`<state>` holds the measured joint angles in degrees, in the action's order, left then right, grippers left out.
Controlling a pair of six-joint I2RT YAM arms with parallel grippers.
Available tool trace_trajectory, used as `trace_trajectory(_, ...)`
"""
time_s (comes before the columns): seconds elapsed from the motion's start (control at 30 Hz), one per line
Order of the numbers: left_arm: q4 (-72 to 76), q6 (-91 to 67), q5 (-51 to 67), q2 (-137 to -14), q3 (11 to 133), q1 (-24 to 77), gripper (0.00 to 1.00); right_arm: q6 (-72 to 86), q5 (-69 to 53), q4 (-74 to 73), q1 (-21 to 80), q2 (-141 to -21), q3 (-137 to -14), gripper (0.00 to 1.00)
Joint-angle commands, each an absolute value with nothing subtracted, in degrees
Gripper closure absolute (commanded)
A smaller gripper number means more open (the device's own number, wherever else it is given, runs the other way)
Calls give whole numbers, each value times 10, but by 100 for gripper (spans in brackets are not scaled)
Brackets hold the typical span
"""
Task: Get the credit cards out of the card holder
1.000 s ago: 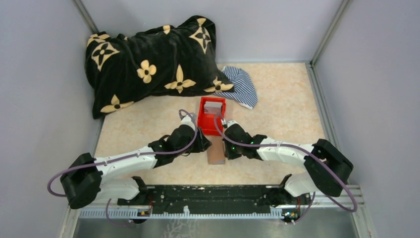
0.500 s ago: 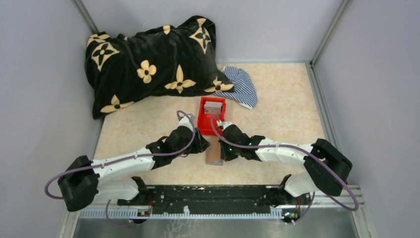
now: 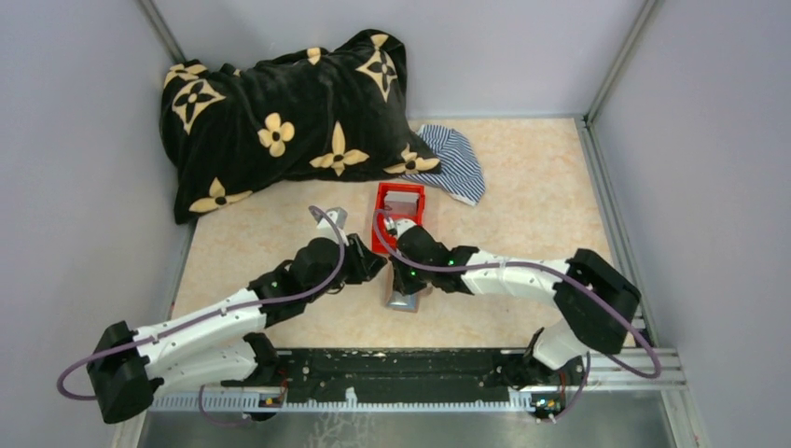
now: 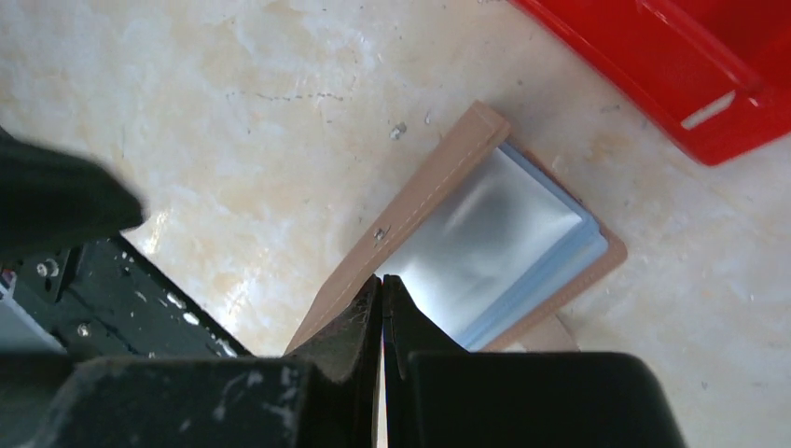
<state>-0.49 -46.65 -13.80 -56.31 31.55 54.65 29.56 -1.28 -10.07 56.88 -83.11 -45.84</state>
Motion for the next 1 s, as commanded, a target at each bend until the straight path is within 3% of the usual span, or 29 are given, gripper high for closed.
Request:
trace_trajectory(0.0,-31,-464,-168,-515,303,549,61,274,-20,-72,574,-883,-521,100)
trace_trajectory(0.4,-71,-471,-224,-383,260,550,63,278,-59,-27,574,-1003,-551,100)
trace_trajectory(0.73,-58,-438,-223,-382,264,549,62,276,-46,-34,574,-1003,-568,100)
trace_trajectory(0.97,-7,-403,-187,-457,235,552,61,293,-83,-3,574,-1037,-571,100)
